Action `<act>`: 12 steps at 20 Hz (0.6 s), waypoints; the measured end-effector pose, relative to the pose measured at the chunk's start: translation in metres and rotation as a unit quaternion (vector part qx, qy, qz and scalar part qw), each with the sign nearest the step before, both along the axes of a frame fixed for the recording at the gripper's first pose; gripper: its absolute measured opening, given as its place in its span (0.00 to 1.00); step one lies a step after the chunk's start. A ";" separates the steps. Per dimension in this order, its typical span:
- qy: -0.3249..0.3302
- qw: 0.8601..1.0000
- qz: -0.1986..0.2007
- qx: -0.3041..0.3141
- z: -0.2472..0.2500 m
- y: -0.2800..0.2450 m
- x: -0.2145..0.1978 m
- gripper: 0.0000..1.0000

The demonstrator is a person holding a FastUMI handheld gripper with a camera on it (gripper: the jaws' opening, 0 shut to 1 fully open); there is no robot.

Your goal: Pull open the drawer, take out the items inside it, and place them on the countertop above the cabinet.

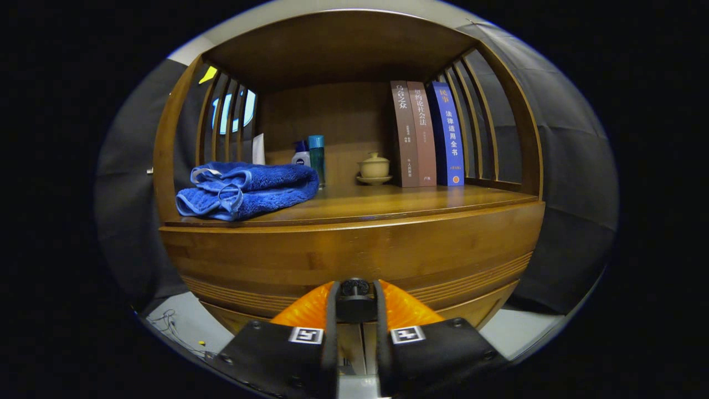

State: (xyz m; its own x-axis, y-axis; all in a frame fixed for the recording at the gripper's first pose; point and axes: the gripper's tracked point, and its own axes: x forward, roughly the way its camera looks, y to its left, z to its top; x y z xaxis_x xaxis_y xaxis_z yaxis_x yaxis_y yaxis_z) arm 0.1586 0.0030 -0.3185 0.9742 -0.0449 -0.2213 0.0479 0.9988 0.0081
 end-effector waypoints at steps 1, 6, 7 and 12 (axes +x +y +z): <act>0.000 1.000 0.004 -0.007 -0.002 0.001 -0.002 0.29; 0.009 1.000 0.002 0.013 -0.001 -0.001 -0.014 0.22; 0.011 1.000 0.002 0.015 -0.001 -0.002 -0.020 0.22; 0.013 0.999 0.002 0.029 0.002 -0.005 -0.056 0.21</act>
